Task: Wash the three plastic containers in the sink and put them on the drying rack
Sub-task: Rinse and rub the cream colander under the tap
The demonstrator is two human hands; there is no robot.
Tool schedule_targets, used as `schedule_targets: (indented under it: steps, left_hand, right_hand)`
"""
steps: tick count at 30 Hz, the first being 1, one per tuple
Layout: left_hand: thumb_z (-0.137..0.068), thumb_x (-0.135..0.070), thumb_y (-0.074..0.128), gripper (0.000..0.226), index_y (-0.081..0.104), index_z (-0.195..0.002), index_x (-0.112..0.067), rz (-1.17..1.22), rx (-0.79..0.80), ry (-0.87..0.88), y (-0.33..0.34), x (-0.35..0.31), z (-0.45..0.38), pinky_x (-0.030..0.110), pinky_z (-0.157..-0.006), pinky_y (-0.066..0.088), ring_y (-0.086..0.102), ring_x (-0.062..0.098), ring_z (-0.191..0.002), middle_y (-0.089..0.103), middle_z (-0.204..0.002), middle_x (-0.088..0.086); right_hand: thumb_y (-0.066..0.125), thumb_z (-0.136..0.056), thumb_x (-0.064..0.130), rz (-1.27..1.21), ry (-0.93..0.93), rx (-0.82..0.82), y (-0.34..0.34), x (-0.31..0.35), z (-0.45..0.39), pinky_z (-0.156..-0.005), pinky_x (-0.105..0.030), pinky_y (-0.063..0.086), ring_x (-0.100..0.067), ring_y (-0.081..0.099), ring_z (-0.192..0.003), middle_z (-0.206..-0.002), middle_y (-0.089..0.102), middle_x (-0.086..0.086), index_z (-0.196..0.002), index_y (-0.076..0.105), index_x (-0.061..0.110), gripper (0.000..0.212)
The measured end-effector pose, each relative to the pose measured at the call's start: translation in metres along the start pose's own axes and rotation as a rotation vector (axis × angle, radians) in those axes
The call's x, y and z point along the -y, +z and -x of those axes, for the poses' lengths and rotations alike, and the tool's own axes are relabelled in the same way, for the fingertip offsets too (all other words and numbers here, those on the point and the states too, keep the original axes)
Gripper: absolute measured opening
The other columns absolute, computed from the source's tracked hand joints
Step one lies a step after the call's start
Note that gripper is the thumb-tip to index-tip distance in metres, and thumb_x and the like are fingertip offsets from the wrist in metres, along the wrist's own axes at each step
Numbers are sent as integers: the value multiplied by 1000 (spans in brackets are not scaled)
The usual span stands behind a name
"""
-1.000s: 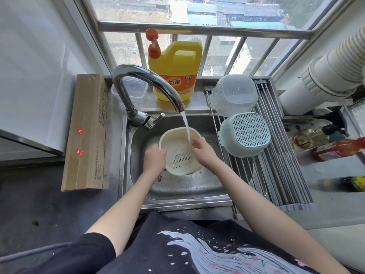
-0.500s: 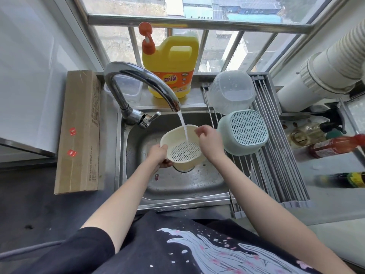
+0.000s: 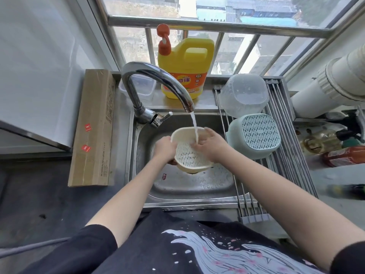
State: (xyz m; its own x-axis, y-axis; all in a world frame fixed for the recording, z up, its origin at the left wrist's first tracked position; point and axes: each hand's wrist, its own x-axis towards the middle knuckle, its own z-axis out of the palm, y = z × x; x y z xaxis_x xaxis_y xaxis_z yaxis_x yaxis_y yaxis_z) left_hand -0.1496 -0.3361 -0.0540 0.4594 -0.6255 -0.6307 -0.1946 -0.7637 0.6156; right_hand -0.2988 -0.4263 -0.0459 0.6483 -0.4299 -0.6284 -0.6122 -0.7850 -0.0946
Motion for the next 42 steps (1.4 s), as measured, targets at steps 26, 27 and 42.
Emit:
schedule_targets:
  steps: [26,27,42]
  left_hand:
    - [-98,-14,44,19,54,-115,-14,729,110,81,56,-24,25,28,-63,54,63,23,-92,66,-103,8]
    - [-98,-15,44,16,55,-111,-15,732,123,52,53,-24,25,26,-55,54,64,23,-87,67,-100,8]
    - [-90,-31,45,30,65,-92,-9,283,94,36,50,-1,32,42,-63,58,69,33,-79,70,-86,15]
  right_hand:
    - [44,-88,12,-817,324,-311,-17,41,39,-111,-39,26,-34,27,-140,-140,47,-15,-143,35,20,57]
    - [47,-88,12,-803,311,-320,-18,40,38,-108,-39,34,-33,39,-133,-132,55,-13,-137,44,18,49]
    - [44,-89,1,-431,155,17,-38,33,31,-88,-38,50,-29,62,-104,-115,67,-12,-118,64,8,37]
